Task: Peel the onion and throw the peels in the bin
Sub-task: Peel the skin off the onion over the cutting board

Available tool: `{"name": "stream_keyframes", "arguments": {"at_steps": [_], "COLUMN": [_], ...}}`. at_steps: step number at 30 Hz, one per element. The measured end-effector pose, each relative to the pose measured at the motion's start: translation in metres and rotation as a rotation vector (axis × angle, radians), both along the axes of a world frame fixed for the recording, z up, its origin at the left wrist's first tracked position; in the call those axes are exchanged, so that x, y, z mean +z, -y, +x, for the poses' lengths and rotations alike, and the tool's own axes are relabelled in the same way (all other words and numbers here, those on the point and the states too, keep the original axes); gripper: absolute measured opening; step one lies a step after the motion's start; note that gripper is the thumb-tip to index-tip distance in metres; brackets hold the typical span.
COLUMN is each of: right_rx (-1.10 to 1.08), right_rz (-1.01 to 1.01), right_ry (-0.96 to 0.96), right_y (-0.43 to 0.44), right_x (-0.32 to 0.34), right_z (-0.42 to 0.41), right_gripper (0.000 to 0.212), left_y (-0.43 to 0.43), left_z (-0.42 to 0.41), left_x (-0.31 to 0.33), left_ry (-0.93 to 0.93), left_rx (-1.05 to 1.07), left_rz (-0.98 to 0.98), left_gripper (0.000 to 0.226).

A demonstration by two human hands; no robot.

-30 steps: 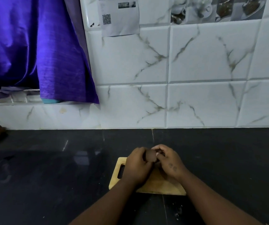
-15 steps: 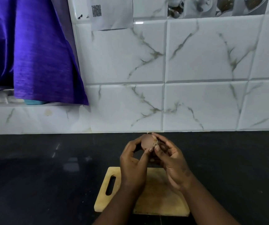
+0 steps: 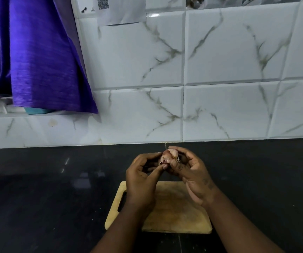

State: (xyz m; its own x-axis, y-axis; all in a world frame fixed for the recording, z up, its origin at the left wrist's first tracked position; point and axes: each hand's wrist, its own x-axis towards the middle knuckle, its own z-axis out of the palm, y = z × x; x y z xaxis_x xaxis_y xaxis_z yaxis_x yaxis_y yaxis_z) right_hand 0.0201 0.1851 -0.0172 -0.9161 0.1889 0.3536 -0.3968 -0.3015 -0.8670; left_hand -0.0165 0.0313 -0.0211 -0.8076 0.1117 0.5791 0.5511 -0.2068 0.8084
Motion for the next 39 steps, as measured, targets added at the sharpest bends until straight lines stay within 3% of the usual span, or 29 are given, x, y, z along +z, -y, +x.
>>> {"name": "stream_keyframes", "arguments": {"at_steps": [9, 13, 17, 20, 22, 25, 27, 30, 32, 33, 36, 39], "right_rx": [-0.035, -0.042, 0.025, 0.062, 0.071, 0.1, 0.107, 0.104, 0.101, 0.099, 0.112, 0.11], "right_rz": [0.005, -0.149, -0.255, -0.217, -0.205, -0.17, -0.125, -0.035, 0.006, 0.013, 0.036, 0.028], "right_ry": [-0.063, -0.032, -0.006, 0.031, 0.053, 0.068, 0.078, 0.091, 0.11, 0.119, 0.126, 0.09], "right_y": [-0.002, -0.01, -0.015, -0.011, -0.011, -0.014, -0.013, -0.01, -0.006, -0.005, -0.003, -0.005], "right_x": [0.0, 0.004, 0.005, 0.003, 0.002, 0.001, 0.002, 0.001, 0.001, 0.002, 0.004, 0.002], "right_z": [-0.001, -0.001, -0.001, 0.0, 0.001, 0.0, 0.0, 0.001, 0.003, 0.004, 0.005, 0.004], "right_gripper": [0.081, 0.085, 0.089, 0.062, 0.048, 0.05, 0.05, 0.056, 0.055, 0.053, 0.05, 0.057], "left_y": [0.003, 0.012, 0.02, 0.019, 0.017, 0.017, 0.017, 0.014, 0.013, 0.013, 0.014, 0.013], "left_z": [-0.003, -0.01, -0.017, -0.019, -0.02, -0.022, -0.019, -0.012, -0.012, -0.012, -0.012, -0.014], "left_x": [0.002, 0.003, -0.006, -0.015, -0.017, -0.015, -0.01, -0.002, 0.0, 0.0, 0.001, 0.001], "left_ry": [0.03, 0.156, 0.214, 0.208, 0.255, 0.216, 0.142, 0.072, 0.054, 0.028, -0.056, -0.056], "left_rx": [-0.129, -0.311, -0.411, -0.445, -0.455, -0.393, -0.244, -0.029, -0.027, -0.036, -0.082, -0.138], "left_rz": [0.006, -0.031, -0.404, -0.677, -0.67, -0.665, -0.643, -0.366, -0.179, -0.155, -0.249, -0.281], "left_gripper": [0.014, 0.016, 0.012, 0.008, 0.008, 0.017, 0.022, 0.019, 0.013, 0.023, 0.052, 0.05]}}
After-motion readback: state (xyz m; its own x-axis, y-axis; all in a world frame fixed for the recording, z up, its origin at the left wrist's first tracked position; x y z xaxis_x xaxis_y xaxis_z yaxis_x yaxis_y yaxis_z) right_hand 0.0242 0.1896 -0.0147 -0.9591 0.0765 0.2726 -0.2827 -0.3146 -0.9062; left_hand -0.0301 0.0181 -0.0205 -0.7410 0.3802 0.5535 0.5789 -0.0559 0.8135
